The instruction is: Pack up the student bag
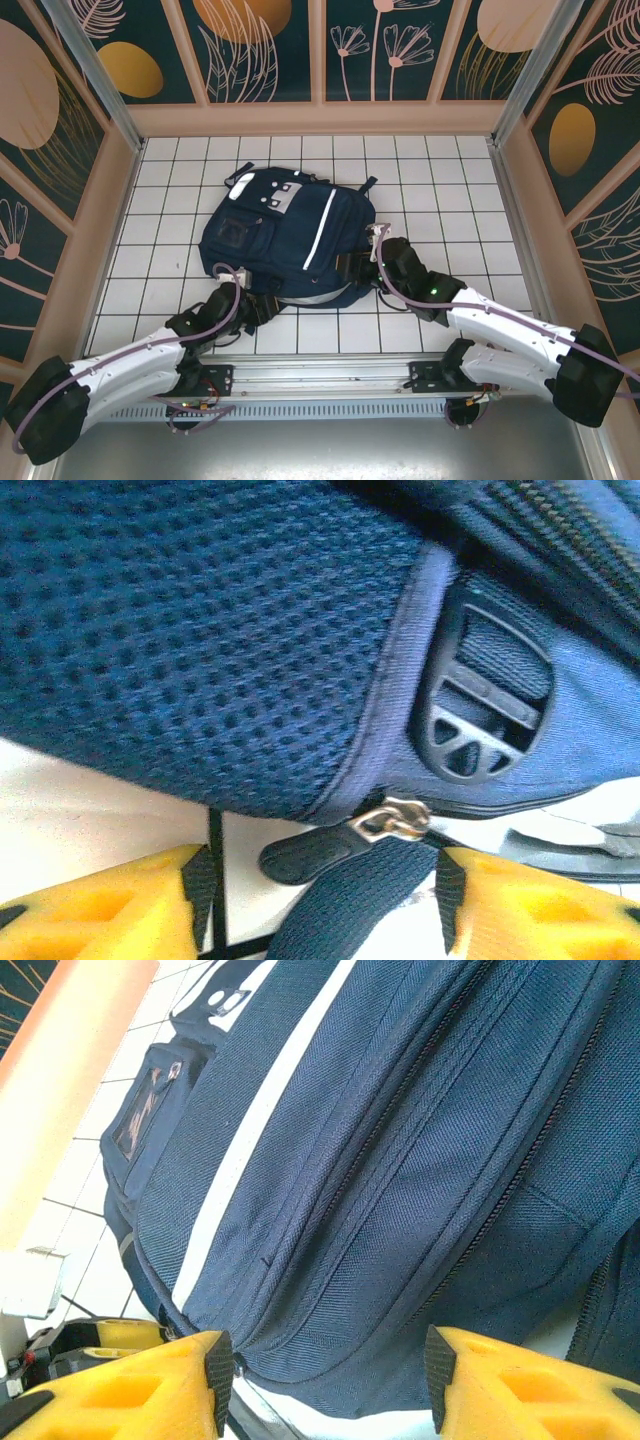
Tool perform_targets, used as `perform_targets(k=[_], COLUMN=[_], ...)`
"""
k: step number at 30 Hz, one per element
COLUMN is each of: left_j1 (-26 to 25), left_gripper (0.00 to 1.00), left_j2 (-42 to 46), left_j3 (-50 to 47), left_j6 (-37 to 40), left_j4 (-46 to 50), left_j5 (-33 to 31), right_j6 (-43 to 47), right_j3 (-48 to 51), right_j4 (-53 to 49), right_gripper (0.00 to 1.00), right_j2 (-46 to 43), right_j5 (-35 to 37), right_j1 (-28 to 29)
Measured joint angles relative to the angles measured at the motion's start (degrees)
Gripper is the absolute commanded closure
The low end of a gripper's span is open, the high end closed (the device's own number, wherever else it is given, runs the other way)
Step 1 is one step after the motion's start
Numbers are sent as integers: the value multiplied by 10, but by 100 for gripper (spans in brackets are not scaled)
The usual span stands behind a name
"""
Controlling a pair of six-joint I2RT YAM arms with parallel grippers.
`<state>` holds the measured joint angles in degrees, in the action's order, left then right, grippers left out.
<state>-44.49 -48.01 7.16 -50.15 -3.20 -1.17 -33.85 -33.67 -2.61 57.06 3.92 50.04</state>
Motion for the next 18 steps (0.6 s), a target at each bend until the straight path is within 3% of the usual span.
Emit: perform_targets(k=[12, 18], left_j1=[0, 0], left_gripper=[36, 50], left_j2=[-95, -113], left_j3=[-31, -53], left_j6=[-3, -16], left_j4=[-202, -270], left_j5=[36, 34], right_j6=[-22, -28], right_j3=[6, 6], right_j4=[26, 28], right_gripper=[45, 45], right_j2=[0, 0], right_j5=[-37, -46], right_j1=[-32, -32])
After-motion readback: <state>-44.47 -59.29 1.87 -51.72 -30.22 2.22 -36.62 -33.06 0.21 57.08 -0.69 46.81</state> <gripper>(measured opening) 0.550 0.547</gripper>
